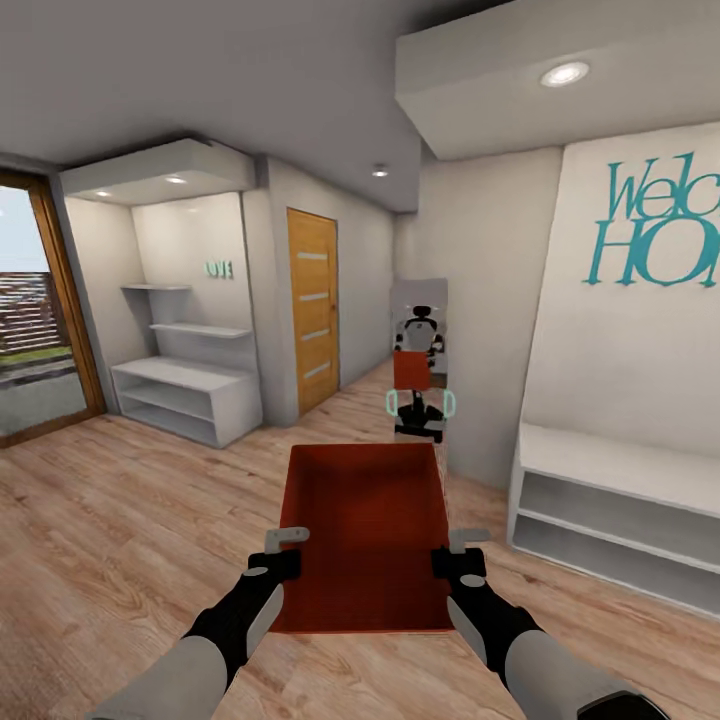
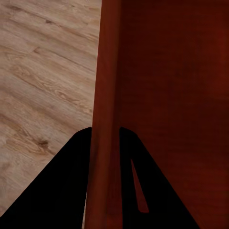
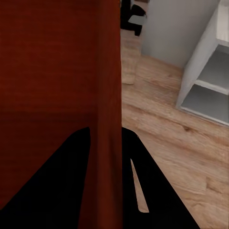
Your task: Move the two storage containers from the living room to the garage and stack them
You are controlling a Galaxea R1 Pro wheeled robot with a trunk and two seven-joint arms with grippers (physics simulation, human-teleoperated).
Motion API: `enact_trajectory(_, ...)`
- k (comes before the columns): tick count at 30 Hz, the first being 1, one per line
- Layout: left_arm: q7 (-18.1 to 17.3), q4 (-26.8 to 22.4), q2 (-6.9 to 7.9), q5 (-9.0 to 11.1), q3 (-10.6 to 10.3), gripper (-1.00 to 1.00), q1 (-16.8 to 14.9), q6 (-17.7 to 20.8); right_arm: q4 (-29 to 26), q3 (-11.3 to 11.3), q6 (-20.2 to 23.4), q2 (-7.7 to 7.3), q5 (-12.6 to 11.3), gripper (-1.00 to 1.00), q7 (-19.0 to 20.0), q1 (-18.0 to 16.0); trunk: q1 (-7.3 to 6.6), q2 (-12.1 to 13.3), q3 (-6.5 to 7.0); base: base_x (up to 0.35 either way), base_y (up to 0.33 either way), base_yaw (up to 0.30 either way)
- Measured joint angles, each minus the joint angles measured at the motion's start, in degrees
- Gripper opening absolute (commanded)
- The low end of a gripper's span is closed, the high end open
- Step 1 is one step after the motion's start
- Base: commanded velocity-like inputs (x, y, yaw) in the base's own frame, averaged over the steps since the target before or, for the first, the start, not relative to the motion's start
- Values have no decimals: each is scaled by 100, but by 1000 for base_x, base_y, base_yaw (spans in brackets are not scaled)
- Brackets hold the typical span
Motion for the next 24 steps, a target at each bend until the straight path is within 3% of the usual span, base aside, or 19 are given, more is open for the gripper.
enact_trajectory(11, -5, 3, -1, 2, 18, -100, 1, -1, -25, 23, 30, -3, 0, -100, -6, 1, 0, 0, 0, 322, 0, 66)
enact_trajectory(24, 2, 1, -6, 2, 22, -100, 0, 0, -35, 27, 41, -9, 1, -100, 0, 0, 0, 0, 0, 322, 0, 257)
